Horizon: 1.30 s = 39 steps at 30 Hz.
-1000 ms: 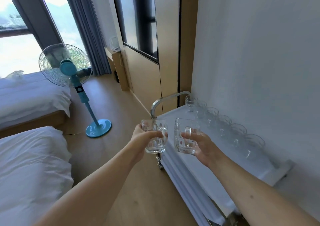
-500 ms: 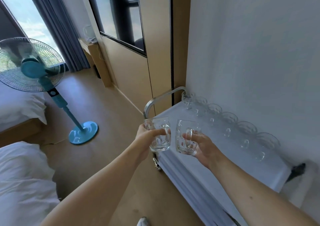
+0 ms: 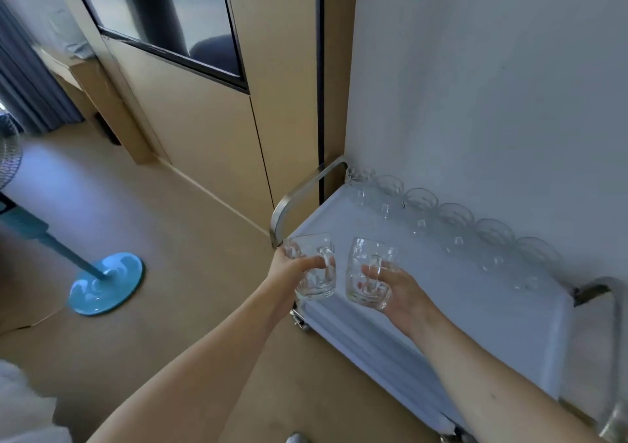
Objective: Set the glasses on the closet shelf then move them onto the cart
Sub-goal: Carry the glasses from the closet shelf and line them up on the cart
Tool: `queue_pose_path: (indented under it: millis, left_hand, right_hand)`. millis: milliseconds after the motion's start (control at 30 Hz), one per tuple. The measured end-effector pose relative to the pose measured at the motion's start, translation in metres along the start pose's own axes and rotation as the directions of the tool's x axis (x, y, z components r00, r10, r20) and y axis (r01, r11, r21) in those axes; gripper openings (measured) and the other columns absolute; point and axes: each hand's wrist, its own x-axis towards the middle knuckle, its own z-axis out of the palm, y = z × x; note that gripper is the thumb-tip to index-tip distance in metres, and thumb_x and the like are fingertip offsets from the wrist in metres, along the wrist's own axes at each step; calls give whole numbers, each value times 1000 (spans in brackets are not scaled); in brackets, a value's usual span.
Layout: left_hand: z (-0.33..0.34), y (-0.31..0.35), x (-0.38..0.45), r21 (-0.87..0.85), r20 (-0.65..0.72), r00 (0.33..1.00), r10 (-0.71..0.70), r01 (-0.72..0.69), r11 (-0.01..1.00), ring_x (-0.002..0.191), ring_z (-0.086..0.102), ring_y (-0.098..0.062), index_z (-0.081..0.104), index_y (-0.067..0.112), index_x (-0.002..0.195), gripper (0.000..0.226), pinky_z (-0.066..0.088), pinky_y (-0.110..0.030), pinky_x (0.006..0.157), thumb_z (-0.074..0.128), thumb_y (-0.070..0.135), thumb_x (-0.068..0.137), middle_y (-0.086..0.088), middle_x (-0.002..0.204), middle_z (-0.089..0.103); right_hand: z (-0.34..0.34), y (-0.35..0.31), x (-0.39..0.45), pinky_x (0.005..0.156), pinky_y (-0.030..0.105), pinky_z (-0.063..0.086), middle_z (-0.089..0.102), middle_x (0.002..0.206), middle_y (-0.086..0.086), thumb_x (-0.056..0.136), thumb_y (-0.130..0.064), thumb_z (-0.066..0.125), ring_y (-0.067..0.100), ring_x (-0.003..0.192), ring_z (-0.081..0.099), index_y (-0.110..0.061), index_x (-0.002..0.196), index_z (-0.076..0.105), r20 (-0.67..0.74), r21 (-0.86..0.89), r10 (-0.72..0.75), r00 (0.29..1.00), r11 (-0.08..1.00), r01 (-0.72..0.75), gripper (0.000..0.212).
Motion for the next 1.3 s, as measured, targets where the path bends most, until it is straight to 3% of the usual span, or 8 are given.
queue_pose_path:
  millis: [167,433,633,733,800,967,1167,1300]
  left_hand:
    - [-21,-8,32,7,33,999,-34,34,999,92,75,-32,66,-1,114,47,59,-39,75,83,-2,70,-18,102,76]
    - [-24,-11,88,73,72,993,-98,93,993,103,72,-36,61,-1,124,82,57,-52,95,94,14,50,-18,111,74]
    - [-24,-26,154,137,-34,989,-145,148,979,111,70,-27,60,15,128,104,54,-51,100,105,29,35,-8,119,72]
    - [-9,-5,162,185,-78,985,-156,168,968,116,65,-25,55,22,128,106,52,-50,101,104,26,35,-7,122,68]
    - [-1,3,171,200,-121,983,-139,161,966,114,62,-22,48,23,125,96,50,-48,100,100,15,45,-4,121,64]
    - [8,2,204,280,-161,981,-110,152,948,111,59,-16,44,28,121,92,51,-43,95,98,19,47,2,120,59]
    - [22,0,232,379,-155,983,-99,152,913,111,57,-13,41,30,128,96,49,-30,84,98,11,53,8,114,57]
    - [27,-2,250,423,-122,989,-78,123,898,113,58,-16,38,33,132,103,48,-24,74,98,15,50,6,119,57]
  right_hand:
    - [7,12,10,66,37,59,73,94,13,63,-11,81,26,78,73,-9,99,73,-50,53,-30,998,998,33,37]
    - [2,10,48,73,39,51,71,87,10,36,-26,97,27,75,69,-12,101,71,-102,27,39,994,999,-36,71]
    - [-11,-1,100,70,33,54,72,102,13,52,-23,95,19,80,71,-13,112,69,-195,-13,113,974,993,-118,67]
    - [-18,-6,123,58,23,45,68,88,-3,70,-15,89,5,60,60,-23,104,65,-272,-52,123,954,988,-143,42]
    - [-24,-10,138,63,25,46,70,83,-8,75,-4,84,8,66,63,-24,96,65,-292,-80,88,952,990,-116,35]
    - [-35,-16,171,95,45,55,64,113,1,38,-22,96,24,110,66,-30,125,51,-322,-134,33,946,988,-79,99]
    - [-43,-22,198,60,6,47,55,106,-4,64,12,87,-5,82,62,-23,132,42,-339,-273,-56,939,961,-42,88]
    - [-51,-14,210,83,20,52,56,122,-4,51,-8,98,8,107,62,-38,127,44,-331,-348,-99,939,937,-24,98]
